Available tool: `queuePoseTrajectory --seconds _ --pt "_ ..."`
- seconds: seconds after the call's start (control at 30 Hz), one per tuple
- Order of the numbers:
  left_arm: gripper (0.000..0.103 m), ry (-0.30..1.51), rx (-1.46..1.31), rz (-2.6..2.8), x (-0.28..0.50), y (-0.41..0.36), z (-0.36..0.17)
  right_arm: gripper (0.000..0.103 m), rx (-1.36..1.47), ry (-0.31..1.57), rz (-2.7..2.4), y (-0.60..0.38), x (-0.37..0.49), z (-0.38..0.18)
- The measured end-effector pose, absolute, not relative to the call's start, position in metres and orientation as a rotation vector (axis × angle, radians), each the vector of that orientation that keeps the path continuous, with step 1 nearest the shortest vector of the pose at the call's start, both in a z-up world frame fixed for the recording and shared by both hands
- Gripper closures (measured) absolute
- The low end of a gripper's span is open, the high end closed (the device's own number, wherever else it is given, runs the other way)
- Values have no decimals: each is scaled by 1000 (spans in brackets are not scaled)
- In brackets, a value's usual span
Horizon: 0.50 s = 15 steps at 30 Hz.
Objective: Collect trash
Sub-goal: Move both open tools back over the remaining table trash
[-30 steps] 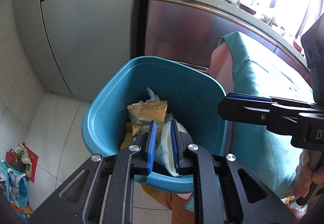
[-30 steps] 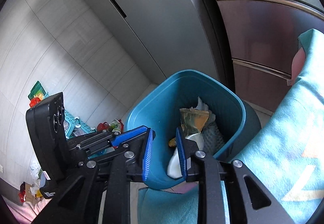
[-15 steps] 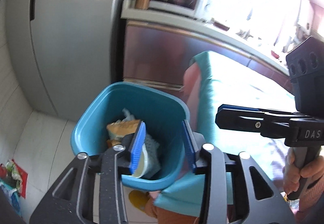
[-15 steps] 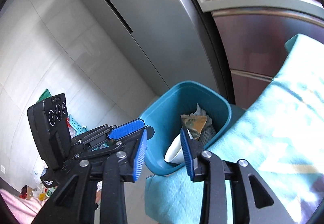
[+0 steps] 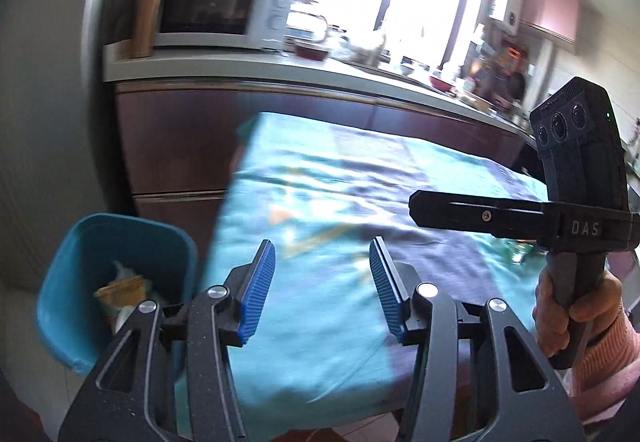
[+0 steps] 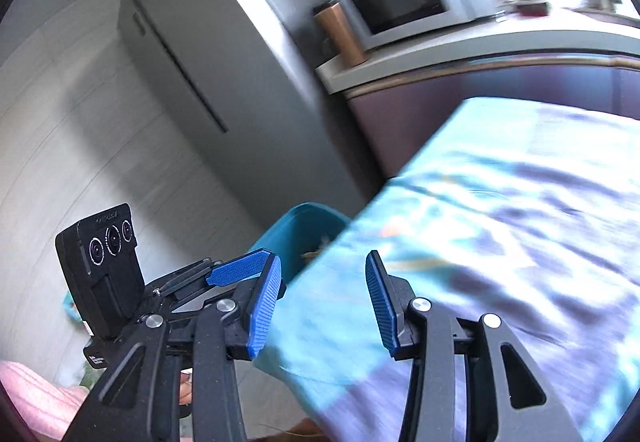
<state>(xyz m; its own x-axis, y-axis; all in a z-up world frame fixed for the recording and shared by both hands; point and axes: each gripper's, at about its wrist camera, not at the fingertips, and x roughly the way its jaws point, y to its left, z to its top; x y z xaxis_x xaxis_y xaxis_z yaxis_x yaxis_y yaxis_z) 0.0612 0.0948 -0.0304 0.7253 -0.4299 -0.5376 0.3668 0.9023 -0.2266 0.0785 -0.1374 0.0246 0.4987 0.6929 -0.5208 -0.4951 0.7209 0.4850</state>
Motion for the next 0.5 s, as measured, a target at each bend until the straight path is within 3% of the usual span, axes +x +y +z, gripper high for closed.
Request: queuePoseTrajectory --seconds 0.5 --pt "52 727 15 -783 66 -80 -45 61 413 677 281 -323 21 8"
